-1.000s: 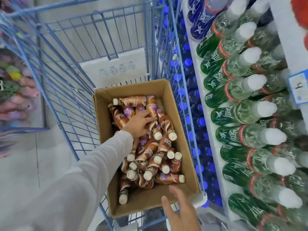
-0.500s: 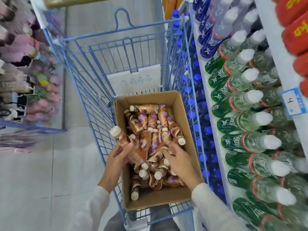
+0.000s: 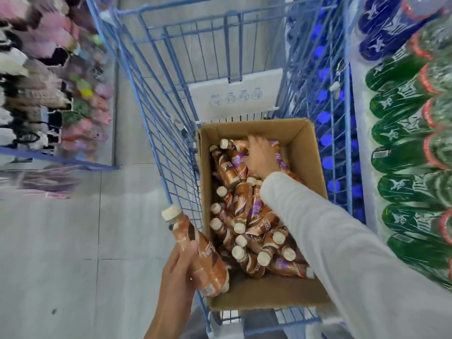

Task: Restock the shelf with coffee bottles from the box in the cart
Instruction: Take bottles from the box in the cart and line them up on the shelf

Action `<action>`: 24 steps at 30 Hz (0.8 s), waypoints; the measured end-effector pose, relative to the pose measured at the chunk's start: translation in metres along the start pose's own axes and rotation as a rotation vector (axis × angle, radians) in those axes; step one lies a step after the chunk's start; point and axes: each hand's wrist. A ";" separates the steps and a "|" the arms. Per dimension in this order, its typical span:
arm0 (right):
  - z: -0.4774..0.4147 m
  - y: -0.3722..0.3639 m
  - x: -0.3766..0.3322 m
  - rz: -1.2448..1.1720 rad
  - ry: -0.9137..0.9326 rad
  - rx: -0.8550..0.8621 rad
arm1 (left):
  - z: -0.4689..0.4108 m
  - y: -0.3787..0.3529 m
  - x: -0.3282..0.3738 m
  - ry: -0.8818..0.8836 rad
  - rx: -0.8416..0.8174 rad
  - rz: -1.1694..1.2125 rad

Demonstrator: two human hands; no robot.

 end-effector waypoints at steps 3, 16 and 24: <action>-0.011 -0.023 0.007 0.152 0.015 0.041 | -0.007 0.002 0.003 0.004 0.004 -0.020; 0.035 -0.005 0.006 -0.325 -0.100 0.119 | -0.014 0.005 0.030 -0.066 -0.035 -0.040; 0.196 0.069 -0.010 -0.801 -0.172 0.143 | 0.034 -0.020 0.042 -0.161 -0.083 -0.039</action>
Point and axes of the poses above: each hand's wrist, its own z-axis away from the middle knuckle, its own y-axis out of the back of the hand, x = y × z, and after that the axes turned 1 degree about y, right-handed
